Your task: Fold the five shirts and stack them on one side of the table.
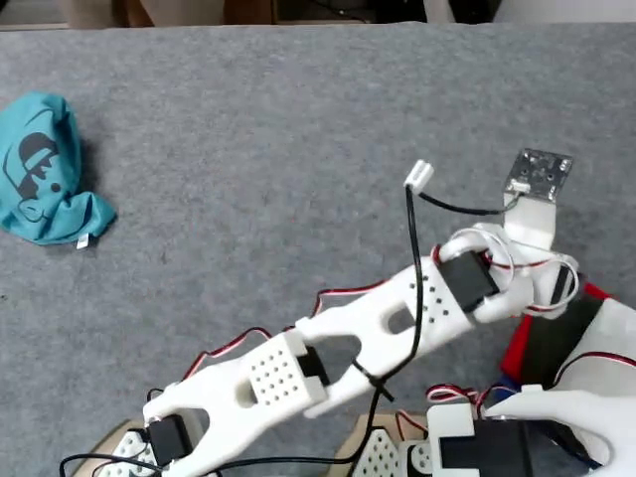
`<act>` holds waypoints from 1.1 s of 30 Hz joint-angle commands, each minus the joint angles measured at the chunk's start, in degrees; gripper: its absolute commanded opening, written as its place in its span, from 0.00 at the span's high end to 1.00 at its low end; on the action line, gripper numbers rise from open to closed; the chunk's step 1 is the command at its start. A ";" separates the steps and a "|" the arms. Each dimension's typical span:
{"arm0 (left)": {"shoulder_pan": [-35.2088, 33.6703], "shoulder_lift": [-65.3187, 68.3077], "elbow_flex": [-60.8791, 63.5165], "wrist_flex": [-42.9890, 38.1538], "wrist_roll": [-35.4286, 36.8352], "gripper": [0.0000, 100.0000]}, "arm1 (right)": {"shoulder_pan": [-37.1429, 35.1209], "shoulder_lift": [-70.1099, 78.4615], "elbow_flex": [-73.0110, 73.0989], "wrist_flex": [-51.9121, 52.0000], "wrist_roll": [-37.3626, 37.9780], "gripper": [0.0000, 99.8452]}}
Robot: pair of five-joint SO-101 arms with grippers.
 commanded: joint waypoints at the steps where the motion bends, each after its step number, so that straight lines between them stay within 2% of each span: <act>1: -1.93 -4.62 -3.16 2.73 0.35 0.82 | 1.36 -0.13 -0.66 -0.97 0.44 0.62; 7: -5.71 -4.62 -9.93 8.97 0.26 0.82 | 0.57 -4.62 -0.31 2.11 0.44 0.65; 14: -11.52 -4.00 -13.19 19.25 -4.31 0.83 | -7.43 -6.11 7.60 1.32 0.44 0.99; 17: -13.27 -3.74 -13.01 23.30 -6.07 0.83 | -11.56 -6.11 15.34 -4.48 0.35 0.98; 23: -15.82 -1.45 -12.40 23.91 -6.24 0.83 | -17.27 -5.32 24.92 -14.42 0.26 0.99; 27: -16.00 -0.40 -12.31 24.00 -6.24 0.83 | -14.37 0.31 23.34 -18.55 0.44 0.99; 33: -16.00 -0.22 -12.22 24.00 -6.24 0.83 | -4.35 13.67 12.09 -21.45 0.70 0.99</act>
